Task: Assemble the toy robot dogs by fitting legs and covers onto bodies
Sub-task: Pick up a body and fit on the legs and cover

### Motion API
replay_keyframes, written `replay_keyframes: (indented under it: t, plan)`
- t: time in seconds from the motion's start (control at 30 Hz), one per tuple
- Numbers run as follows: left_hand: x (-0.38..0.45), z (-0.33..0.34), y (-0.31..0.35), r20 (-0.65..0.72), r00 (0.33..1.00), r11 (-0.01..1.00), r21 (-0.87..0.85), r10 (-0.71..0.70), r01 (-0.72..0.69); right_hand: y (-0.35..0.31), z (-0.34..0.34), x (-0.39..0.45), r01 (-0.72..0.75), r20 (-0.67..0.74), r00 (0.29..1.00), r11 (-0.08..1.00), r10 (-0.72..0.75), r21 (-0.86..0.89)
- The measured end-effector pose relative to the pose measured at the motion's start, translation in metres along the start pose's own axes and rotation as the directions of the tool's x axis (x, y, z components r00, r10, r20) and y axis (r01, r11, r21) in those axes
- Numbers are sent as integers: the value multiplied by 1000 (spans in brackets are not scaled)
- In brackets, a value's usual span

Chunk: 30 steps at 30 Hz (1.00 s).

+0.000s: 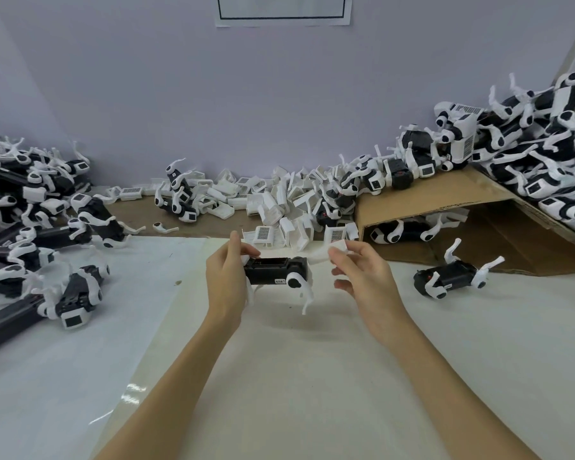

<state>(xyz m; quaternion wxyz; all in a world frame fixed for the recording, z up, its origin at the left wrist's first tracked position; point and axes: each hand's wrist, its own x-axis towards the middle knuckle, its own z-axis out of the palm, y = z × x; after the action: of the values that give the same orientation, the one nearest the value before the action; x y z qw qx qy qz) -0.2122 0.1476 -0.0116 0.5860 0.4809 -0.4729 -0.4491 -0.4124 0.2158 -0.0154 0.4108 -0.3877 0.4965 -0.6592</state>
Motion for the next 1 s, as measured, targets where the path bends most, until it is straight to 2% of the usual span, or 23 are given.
replay_keyframes:
  t: [0.1,0.3,0.4,0.5,0.57,0.8,0.9,1.0]
  plan:
    - [-4,4,0,32,999,1000,15,26,-26,-3,1,-2,14,42,999,997,-17,79]
    - [-15,11,1,71,992,990,84,106,-112,-6,4,-5,96,113,988,991,-106,93]
    - [-21,14,1,109,981,980,103,158,-170,-10,5,-8,176,149,975,983,-166,-58]
    - [-28,17,1,129,965,963,115,227,-242,-4,8,-15,350,274,928,847,-254,-401]
    - [-32,18,1,151,956,956,119,251,-270,3,13,-20,443,366,889,726,-276,-527]
    - [-30,16,3,140,969,968,114,205,-221,7,21,-29,541,471,829,640,-301,-545]
    - [-31,17,2,140,973,971,126,186,-203,9,22,-30,554,485,829,528,-279,-643]
    - [-30,18,2,144,977,976,134,155,-174,11,25,-31,600,492,800,410,-344,-687]
